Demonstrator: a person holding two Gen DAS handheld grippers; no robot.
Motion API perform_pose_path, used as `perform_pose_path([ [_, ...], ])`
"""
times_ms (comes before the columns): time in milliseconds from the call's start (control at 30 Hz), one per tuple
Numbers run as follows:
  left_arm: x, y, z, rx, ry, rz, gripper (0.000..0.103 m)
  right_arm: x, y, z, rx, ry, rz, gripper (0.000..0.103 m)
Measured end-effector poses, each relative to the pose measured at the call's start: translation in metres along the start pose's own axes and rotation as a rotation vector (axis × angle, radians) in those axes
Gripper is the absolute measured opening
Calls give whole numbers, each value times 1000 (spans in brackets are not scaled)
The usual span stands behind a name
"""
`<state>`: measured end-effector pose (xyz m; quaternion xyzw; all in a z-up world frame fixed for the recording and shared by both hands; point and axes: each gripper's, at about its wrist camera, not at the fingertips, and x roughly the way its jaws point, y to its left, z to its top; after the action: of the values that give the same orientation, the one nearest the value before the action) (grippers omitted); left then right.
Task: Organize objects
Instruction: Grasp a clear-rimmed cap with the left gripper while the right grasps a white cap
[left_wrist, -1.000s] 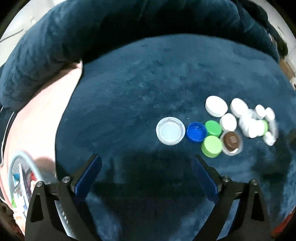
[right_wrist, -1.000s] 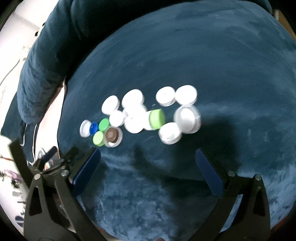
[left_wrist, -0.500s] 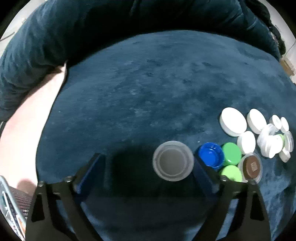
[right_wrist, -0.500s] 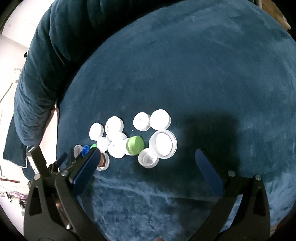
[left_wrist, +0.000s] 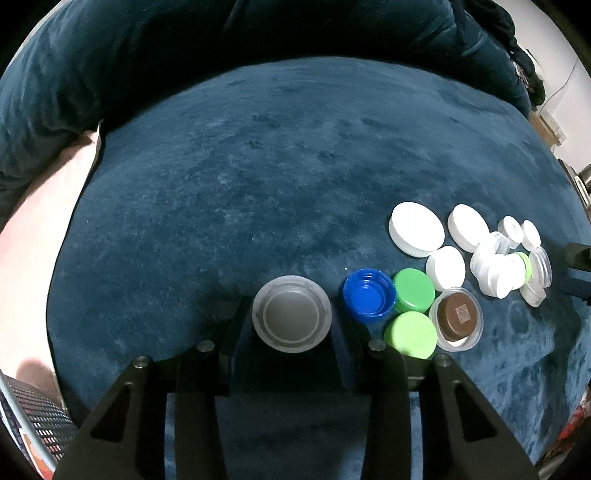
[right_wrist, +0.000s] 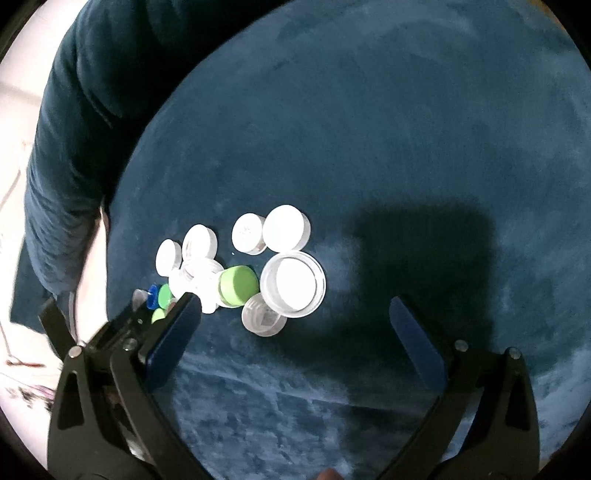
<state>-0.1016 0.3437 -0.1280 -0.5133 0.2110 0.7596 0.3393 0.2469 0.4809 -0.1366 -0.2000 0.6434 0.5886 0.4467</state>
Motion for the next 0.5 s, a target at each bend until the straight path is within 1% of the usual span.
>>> perform_pose_path([
  [33,0,0,0,-3,0,0,41,1,-4,1,22,3,21,94],
  [167,1,-2,0,-3,0,0,41,6,-7,2,51,21,74,87],
  [233,1,-1,-1,-6,0,-2,41,9,-5,2,46,27,94,78],
  [367,1,0,-2,-14,-2,-7,41,17,-1,4,32,36,93,70],
  [400,2,0,-2,-15,-2,-7,41,18,-2,5,34,34,93,66],
  [467,2,1,-2,-19,-3,-9,41,23,-4,8,46,28,85,56],
  [500,2,1,-2,-21,-4,-9,41,26,-4,8,46,30,71,41],
])
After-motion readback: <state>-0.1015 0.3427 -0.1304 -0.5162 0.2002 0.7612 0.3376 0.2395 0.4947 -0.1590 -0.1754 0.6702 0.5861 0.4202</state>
